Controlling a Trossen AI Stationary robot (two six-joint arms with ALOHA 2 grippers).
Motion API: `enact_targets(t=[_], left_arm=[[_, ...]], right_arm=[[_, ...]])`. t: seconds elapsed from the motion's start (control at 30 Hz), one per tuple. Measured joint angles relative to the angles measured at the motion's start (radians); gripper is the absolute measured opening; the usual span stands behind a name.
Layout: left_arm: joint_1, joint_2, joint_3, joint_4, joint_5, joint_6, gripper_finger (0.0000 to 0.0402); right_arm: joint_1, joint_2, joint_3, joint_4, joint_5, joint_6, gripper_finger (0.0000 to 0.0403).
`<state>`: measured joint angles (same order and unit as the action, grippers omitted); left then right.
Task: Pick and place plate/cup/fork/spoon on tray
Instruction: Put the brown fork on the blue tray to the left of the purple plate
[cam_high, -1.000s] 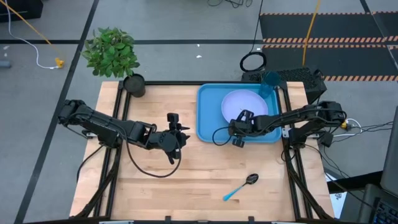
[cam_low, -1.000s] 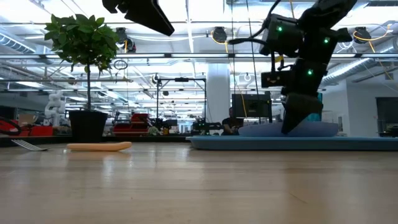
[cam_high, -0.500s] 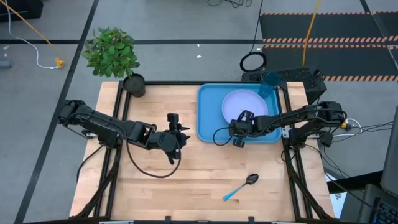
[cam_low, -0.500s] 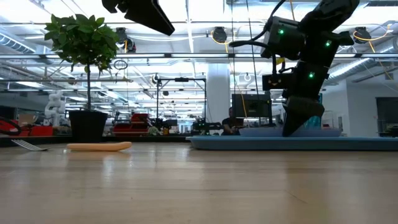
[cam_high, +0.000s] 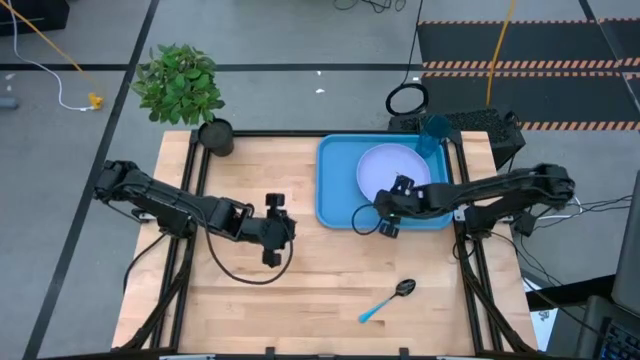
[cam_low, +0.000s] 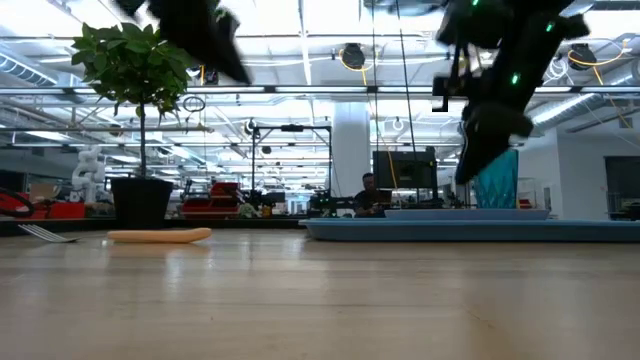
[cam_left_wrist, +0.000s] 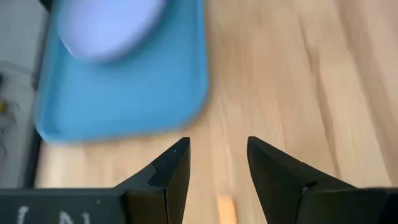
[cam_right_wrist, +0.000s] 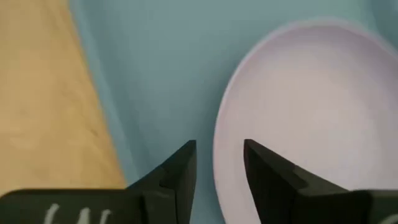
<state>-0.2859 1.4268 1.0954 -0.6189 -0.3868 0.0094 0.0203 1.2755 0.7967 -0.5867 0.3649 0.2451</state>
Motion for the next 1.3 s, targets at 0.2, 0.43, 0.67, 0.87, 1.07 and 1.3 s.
enact_targets(t=[0.2,0.43,0.67,0.87,1.07,1.3], left_arm=[[-0.006,0.000,-0.122,-0.075,0.059,-0.112,0.0161],[-0.011,0.001,-0.322,-0.093,0.104,-0.218,0.0179],[0.007,-0.003,-0.468,-0.049,0.130,-0.264,0.0228],[0.032,-0.008,-0.515,0.000,0.160,-0.295,0.0218],[0.042,-0.006,-0.518,0.031,0.205,-0.242,0.0116],[0.055,0.000,-0.490,0.004,0.222,-0.151,0.0016]], right_arm=[[0.045,-0.149,0.000,0.005,0.000,0.004,0.0132],[0.094,-0.222,0.001,0.018,-0.001,-0.023,0.0132],[0.099,-0.223,0.001,0.052,-0.001,-0.072,0.0132],[0.099,-0.223,0.001,0.068,-0.001,-0.083,0.0132],[0.099,-0.223,0.001,0.080,-0.001,-0.085,0.0132],[0.099,-0.222,0.001,0.131,-0.001,-0.077,0.0132]])
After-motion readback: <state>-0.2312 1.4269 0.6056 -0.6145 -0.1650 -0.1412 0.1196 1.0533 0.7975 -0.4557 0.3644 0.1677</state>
